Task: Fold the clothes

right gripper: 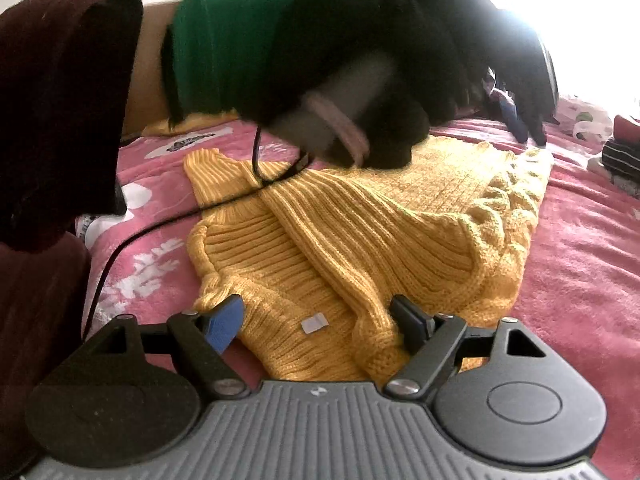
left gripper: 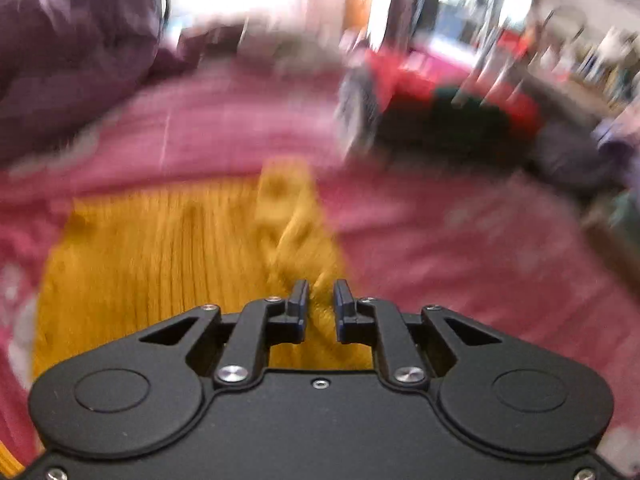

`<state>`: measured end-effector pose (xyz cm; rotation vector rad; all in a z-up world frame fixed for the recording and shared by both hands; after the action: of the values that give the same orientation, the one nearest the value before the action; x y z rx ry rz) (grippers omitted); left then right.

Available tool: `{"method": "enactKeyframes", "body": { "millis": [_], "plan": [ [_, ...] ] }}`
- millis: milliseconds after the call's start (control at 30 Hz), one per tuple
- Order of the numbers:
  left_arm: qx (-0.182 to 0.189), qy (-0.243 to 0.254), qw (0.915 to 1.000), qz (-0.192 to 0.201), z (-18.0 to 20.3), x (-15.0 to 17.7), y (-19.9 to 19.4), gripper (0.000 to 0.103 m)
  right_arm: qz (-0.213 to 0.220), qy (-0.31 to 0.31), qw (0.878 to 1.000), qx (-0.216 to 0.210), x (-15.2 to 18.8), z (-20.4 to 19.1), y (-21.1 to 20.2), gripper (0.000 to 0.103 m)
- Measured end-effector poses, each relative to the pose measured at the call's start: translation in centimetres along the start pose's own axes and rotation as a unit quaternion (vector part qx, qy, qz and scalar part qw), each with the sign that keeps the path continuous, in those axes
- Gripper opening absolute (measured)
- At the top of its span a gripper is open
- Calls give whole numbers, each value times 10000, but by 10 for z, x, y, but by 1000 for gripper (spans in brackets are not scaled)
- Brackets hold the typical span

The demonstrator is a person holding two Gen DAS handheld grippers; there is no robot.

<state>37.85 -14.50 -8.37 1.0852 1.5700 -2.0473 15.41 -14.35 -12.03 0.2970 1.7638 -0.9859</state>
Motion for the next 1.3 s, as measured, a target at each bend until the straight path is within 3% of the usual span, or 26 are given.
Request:
{"method": "enactKeyframes", "body": {
  "millis": [100,200,267,467,600,767,900,933,1000,1100,1300],
  "plan": [
    [91,-327,9994,41,-9,3,2,21,-34,-46,10000,2,-1,0,1,81],
    [250,-782,9955,472,-22,1,-37,40,-42,-60,10000,-17,-2,0,1,82],
    [93,-914,9934,689,-31,13,-71,47,-29,-80,10000,-18,-2,-1,1,83],
    [22,-1525,9842,905,-63,70,-155,58,342,-336,9986,212,-5,-10,-17,80],
    [54,-2178,9708,1009,-87,110,-180,66,643,-529,9959,352,-10,-29,-43,80],
    [135,-2883,9526,962,-108,154,-192,66,620,-632,9887,1210,-12,-31,-61,78],
    [361,-2950,9507,888,-109,157,-193,66,575,-502,9873,1390,-5,-29,-60,78],
    [364,-2928,9513,898,-109,156,-193,66,463,-485,9884,1360,-1,-29,-55,78],
    [423,-2982,9495,879,-111,159,-191,66,-157,-337,9936,1071,16,-29,-35,80],
    [431,-3037,9474,915,-115,162,-189,66,-343,-1009,9861,1273,26,-44,-31,81],
    [470,-3506,9282,1157,-131,160,-188,66,114,-596,9926,1055,4,-43,-58,79]
  ]
}}
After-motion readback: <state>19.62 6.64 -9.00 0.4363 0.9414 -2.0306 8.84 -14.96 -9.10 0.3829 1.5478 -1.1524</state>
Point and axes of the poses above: each gripper's, at about its wrist camera, not at the fingertips, and y roughly the way its jaws point, z to its right, x to its underside, the point moved 7 cm from there along y, roughly the way its jaws point, and after that the axes turned 1 degree about z, right-handed, at the moved point
